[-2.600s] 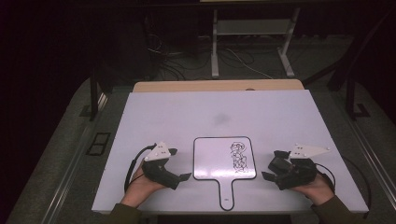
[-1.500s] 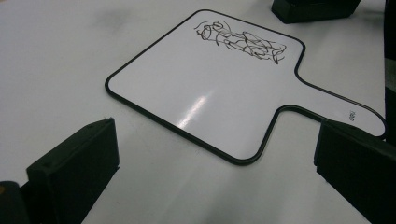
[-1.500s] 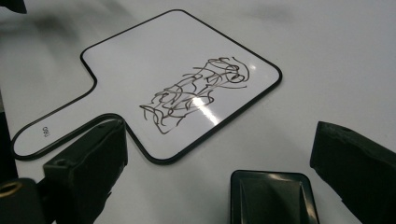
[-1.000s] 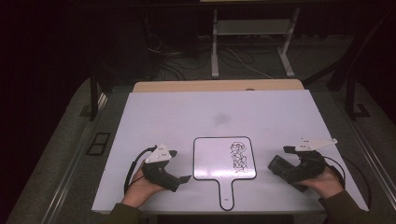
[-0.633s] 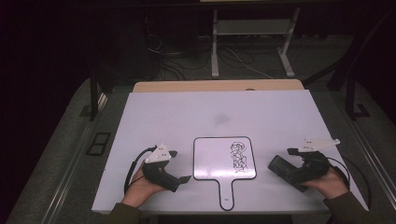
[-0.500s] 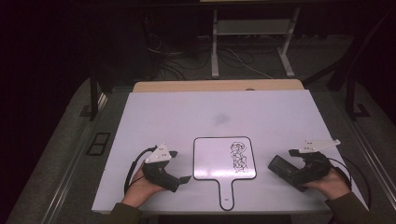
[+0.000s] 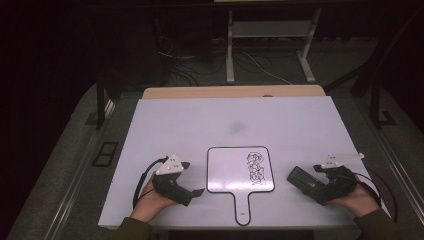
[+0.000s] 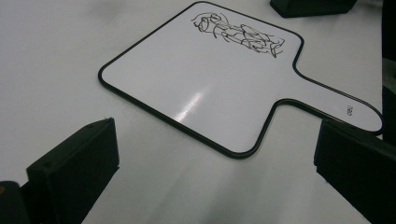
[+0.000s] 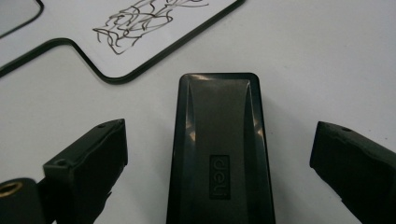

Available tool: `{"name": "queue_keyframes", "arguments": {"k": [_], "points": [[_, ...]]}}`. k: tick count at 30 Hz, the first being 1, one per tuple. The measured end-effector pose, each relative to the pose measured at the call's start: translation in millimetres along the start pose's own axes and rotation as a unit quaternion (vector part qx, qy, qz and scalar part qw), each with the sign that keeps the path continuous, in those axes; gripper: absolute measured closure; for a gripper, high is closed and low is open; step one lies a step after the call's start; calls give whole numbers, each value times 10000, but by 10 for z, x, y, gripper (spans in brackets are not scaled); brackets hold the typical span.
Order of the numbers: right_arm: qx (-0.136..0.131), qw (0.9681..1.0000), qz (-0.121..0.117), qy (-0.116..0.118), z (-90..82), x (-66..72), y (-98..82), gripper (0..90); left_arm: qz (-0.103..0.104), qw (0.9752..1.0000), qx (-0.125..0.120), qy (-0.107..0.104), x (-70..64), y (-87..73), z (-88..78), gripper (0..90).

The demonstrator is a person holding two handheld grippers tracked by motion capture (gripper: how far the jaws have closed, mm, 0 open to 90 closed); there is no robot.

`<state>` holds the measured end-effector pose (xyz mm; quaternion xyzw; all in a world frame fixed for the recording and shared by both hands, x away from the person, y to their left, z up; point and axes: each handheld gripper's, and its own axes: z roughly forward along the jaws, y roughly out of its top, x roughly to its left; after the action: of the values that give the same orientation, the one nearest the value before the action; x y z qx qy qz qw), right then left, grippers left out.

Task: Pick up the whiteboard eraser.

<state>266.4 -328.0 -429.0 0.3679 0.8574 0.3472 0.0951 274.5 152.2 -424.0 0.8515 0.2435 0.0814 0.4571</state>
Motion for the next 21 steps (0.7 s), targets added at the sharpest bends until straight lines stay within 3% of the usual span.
{"name": "queue_keyframes", "arguments": {"k": [9, 15, 21], "points": [[137, 9998, -116, 3, 33, 8, 5, 52, -18, 10000, -21, -19, -1, 0, -1, 0], [239, 9996, -114, 55, 49, 21, 12, 122, -16, 10000, -17, -19, -1, -1, -1, 0], [325, 9994, -101, 15, 64, 14, 6, 135, -25, 10000, -24, -40, -4, 0, 1, 0]]}}
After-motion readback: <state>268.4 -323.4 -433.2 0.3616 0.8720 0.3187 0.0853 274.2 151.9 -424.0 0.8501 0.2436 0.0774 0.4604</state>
